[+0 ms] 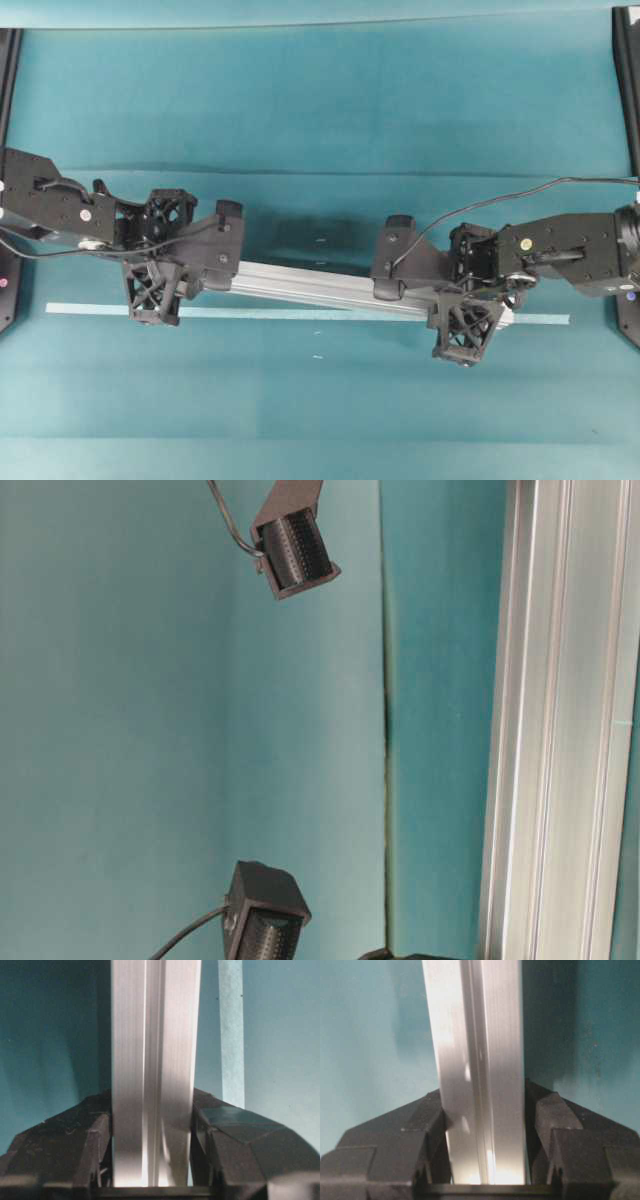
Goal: Lift the metal rail with both hands.
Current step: 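Lift the rail with both grippers and raise it toward the back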
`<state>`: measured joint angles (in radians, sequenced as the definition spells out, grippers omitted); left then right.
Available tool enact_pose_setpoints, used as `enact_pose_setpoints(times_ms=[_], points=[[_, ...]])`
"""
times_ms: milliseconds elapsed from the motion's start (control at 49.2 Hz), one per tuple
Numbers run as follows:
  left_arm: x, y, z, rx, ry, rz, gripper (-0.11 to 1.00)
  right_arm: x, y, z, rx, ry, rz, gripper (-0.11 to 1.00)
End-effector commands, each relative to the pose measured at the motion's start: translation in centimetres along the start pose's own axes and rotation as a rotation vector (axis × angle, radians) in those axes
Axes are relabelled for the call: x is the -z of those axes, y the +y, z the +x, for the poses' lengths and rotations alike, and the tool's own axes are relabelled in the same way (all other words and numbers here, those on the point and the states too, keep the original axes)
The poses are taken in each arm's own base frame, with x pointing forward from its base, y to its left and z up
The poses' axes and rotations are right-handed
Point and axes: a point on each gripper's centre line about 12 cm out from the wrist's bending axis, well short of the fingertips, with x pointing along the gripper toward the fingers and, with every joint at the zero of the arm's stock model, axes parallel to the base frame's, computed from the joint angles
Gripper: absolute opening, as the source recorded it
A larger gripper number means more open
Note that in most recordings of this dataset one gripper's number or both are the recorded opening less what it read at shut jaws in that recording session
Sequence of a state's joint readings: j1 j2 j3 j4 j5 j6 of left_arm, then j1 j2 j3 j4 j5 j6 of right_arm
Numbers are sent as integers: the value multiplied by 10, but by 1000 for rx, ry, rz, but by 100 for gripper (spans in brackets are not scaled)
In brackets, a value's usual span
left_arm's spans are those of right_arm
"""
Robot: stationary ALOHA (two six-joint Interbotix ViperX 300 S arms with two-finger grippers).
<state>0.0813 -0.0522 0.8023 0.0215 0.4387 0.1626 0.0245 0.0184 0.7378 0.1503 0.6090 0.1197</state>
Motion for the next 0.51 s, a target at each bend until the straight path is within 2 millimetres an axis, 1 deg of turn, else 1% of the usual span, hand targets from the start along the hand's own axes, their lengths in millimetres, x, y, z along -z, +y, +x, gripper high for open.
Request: enact_pose_setpoints(times_ms=[0, 142, 325, 386, 488], points=[[-15, 4, -21, -10, -37, -1, 31, -10, 2, -15, -16, -34, 15, 39], [-22, 8, -42, -12, -26, -1, 31, -20, 3, -43, -26, -32, 19, 39], [-34, 11, -68, -18, -36, -2, 31, -31, 3, -85, -36, -19, 21, 39], [-40, 12, -82, -20, -46, -3, 31, -34, 4, -100, -40, -20, 17, 39], [-51, 14, -109, -27, -73, -10, 31, -37, 4, -125, -45, -22, 16, 39]])
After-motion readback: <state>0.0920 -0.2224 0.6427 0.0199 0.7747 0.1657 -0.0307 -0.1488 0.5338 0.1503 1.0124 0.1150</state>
